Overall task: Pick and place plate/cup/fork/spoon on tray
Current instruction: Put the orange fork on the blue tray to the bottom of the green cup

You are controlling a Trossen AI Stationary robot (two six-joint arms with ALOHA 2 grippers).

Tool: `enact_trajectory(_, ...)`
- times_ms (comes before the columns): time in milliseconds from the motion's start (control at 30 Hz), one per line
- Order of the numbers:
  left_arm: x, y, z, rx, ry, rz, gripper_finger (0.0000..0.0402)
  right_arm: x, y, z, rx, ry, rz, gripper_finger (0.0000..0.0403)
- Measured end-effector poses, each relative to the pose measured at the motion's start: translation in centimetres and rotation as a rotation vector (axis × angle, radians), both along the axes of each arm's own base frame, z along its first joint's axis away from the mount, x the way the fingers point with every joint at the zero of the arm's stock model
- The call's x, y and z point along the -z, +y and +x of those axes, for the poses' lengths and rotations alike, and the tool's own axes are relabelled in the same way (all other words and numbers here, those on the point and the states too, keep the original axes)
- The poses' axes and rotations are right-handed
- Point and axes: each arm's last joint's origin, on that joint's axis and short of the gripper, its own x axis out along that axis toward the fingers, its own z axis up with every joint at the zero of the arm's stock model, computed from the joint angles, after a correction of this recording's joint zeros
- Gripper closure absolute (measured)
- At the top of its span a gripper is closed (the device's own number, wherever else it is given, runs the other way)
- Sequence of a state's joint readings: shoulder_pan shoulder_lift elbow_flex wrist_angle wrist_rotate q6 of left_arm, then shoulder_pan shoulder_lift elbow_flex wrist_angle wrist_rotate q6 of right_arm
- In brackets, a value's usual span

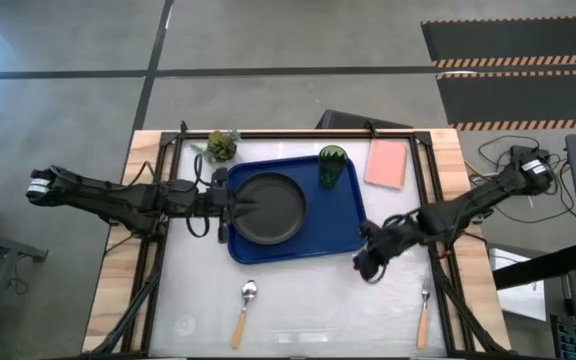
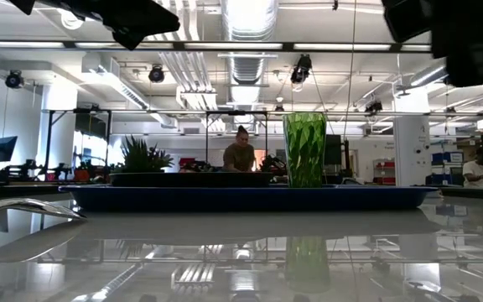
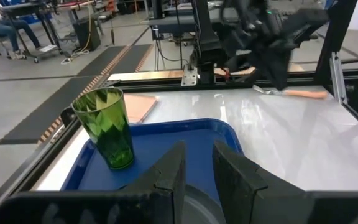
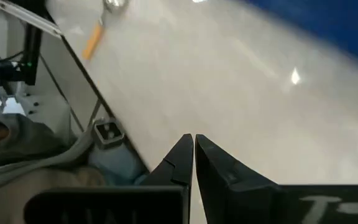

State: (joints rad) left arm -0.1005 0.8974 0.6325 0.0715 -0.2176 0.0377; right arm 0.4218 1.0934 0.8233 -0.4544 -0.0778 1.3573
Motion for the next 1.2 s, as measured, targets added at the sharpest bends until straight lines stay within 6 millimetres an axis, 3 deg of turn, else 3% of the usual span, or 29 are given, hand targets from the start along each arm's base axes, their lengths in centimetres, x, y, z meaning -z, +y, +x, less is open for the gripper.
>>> enact_trajectory(200, -0.3, 0.0, 0.0, -0.004, -0.03, -0.024, 0.034, 2.4, 4.3, -0.3, 0.053, 0.244, 0.135, 0.0394)
enact_trajectory(400, 0.1, 0.0, -0.1, -0.017, 0.0, -0.102, 0.034, 4.7, 7.9, -2.0, 0.082, 0.587, 0.281, 0.0394)
enact_trajectory(567, 0.1, 0.0, -0.2, -0.016, 0.008, -0.1, 0.034, 6.1, 9.2, -4.0, 0.182, 0.883, 0.274, 0.0394)
enact_trajectory(733, -0.4, 0.0, -0.4, -0.001, -0.004, -0.027, 0.034, 7.0, 9.2, -5.7, 0.241, 1.116, 0.201, 0.0394)
enact_trajectory(1033, -1.5, 0.2, -1.6, 0.009, -0.061, 0.035, 0.034, 7.2, 9.0, -5.9, 0.239, 1.116, 0.159, 0.0393)
enact_trajectory(1200, -1.6, 0.2, -2.0, 0.01, -0.071, 0.047, 0.034, 7.3, 9.0, -6.0, 0.223, 1.084, 0.133, 0.0363)
